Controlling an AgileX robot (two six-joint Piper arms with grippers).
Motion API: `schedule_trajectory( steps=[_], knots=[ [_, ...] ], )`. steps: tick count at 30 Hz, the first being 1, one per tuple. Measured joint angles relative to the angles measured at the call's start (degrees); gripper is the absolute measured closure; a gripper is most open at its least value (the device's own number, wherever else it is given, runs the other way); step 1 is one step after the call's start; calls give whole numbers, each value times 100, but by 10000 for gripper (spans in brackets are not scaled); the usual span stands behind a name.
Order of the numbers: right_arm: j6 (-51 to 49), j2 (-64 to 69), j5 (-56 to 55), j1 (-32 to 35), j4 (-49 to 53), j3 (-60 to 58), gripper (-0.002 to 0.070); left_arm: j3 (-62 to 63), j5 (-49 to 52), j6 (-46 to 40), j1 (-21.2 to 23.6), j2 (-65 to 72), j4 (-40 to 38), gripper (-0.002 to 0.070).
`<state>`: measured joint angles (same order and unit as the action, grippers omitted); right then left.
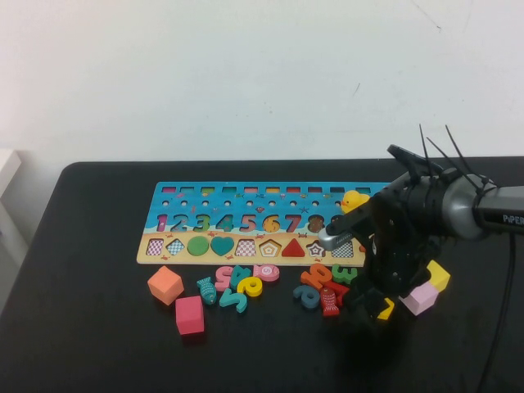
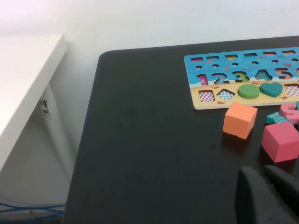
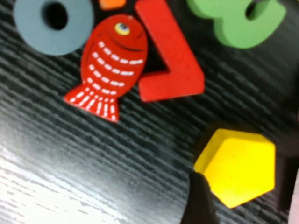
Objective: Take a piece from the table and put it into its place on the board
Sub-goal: Pick up the "Pentagon"
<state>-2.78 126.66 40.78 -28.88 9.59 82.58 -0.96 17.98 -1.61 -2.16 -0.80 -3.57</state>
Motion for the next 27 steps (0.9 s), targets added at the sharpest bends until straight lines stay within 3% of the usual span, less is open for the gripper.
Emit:
schedule_trajectory(
  steps=[27],
  knots=[
    [31, 313, -270, 43, -312, 47, 200, 0, 0, 12, 0, 0, 0, 676]
  ],
)
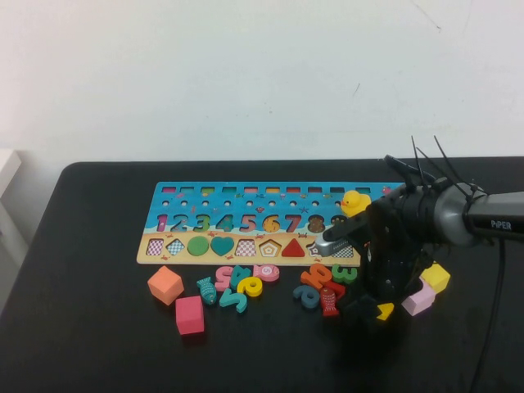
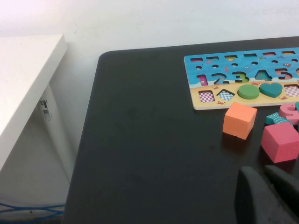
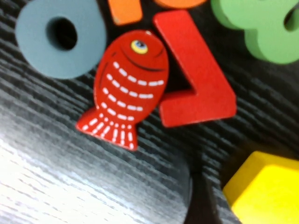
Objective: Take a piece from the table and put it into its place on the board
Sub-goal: Pick up the "Pentagon", then place the "Pentagon" into the hole of the Pentagon
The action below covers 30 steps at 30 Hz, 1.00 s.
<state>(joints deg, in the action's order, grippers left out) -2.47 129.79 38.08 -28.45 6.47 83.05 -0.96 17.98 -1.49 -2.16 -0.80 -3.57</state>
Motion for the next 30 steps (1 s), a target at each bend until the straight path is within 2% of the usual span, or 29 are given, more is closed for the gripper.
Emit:
schedule_trajectory(
  steps=[3, 7, 20, 30],
  knots=[
    [0, 13, 24, 0, 0, 39, 226, 0, 0, -1, 0, 0, 0, 676],
    [0, 75, 265, 0, -21, 249, 312, 0, 0, -1, 0, 0, 0, 676],
    [592, 148, 2446, 0, -254, 2180, 311, 0, 0, -1, 0, 0, 0, 676],
    [831, 148, 2430, 5, -1853, 2562, 311, 0, 0, -1, 0, 0, 0, 676]
  ],
)
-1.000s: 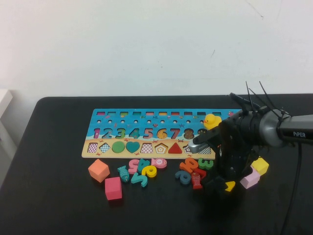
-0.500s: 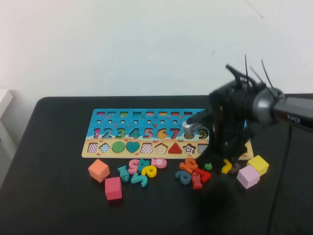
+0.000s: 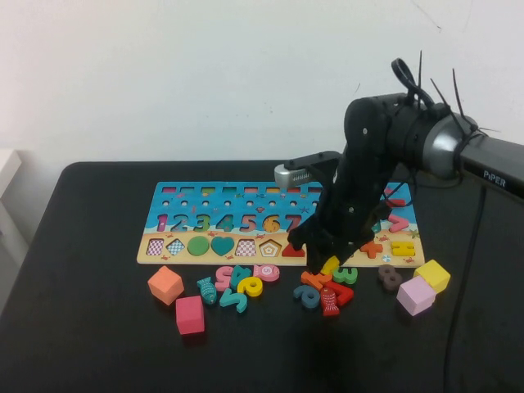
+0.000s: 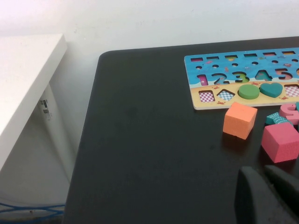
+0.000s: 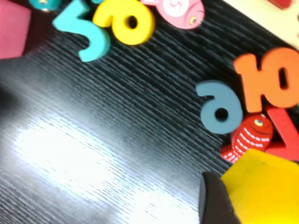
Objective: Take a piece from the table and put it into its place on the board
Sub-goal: Place the "Pentagon" into the hole of the Pentagon
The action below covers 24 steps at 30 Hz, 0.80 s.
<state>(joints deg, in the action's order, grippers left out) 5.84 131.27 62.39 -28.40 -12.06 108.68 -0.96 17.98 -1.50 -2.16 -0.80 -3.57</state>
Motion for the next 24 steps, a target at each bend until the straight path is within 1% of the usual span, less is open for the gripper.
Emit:
schedule_trajectory(
  steps=[6, 9, 12, 16, 18, 21, 24],
  knots=[
    [675, 4, -205, -36, -87, 150, 311, 0, 0, -12, 0, 0, 0, 676],
    [1321, 4, -367, -220, -87, 306, 311, 0, 0, -12, 0, 0, -1, 676],
    [1838, 4, -583, -523, 165, 367, 311, 0, 0, -12, 0, 0, -60, 676],
    [1715, 92, -862, -920, 808, 455, 311, 0, 0, -12, 0, 0, -148, 676],
    [1539, 255, -860, -998, 926, 641, 311, 0, 0, -12, 0, 0, -152, 676],
    [1199, 634, -601, -1023, 1041, 1181, 311, 0, 0, -12, 0, 0, -152, 676],
    [1011, 1078, -120, -1023, 1156, 1921, 311, 0, 0, -12, 0, 0, -161, 676]
  ],
)
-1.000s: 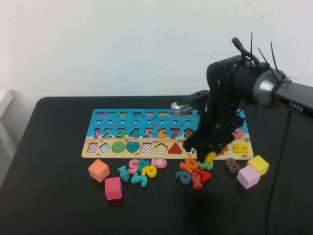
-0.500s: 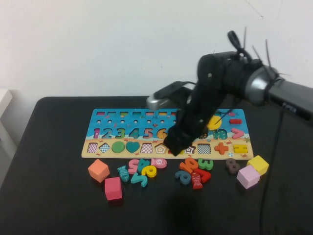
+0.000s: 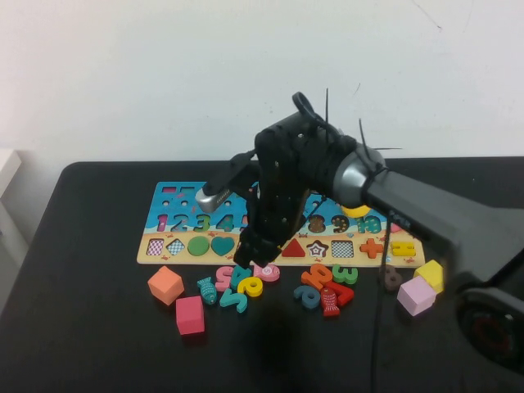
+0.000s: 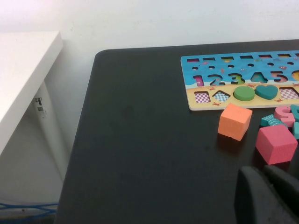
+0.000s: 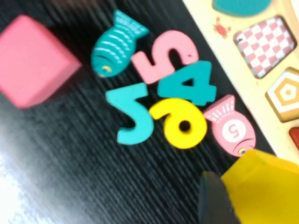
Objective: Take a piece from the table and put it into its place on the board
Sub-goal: Place the "Pentagon" into the hole of the Pentagon
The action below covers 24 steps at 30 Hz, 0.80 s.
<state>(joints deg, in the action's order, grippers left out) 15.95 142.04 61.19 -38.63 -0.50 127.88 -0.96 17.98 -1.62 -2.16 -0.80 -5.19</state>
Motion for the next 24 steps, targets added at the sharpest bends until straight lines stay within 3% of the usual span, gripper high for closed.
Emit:
schedule_trajectory(
  steps=[10, 24],
  knots=[
    [-422, 673, 378, 106, 162, 1165, 311, 0, 0, 12, 0, 0, -14, 676],
    [-808, 1198, -404, 384, 7, 1356, 311, 0, 0, 21, 0, 0, -14, 676]
  ],
)
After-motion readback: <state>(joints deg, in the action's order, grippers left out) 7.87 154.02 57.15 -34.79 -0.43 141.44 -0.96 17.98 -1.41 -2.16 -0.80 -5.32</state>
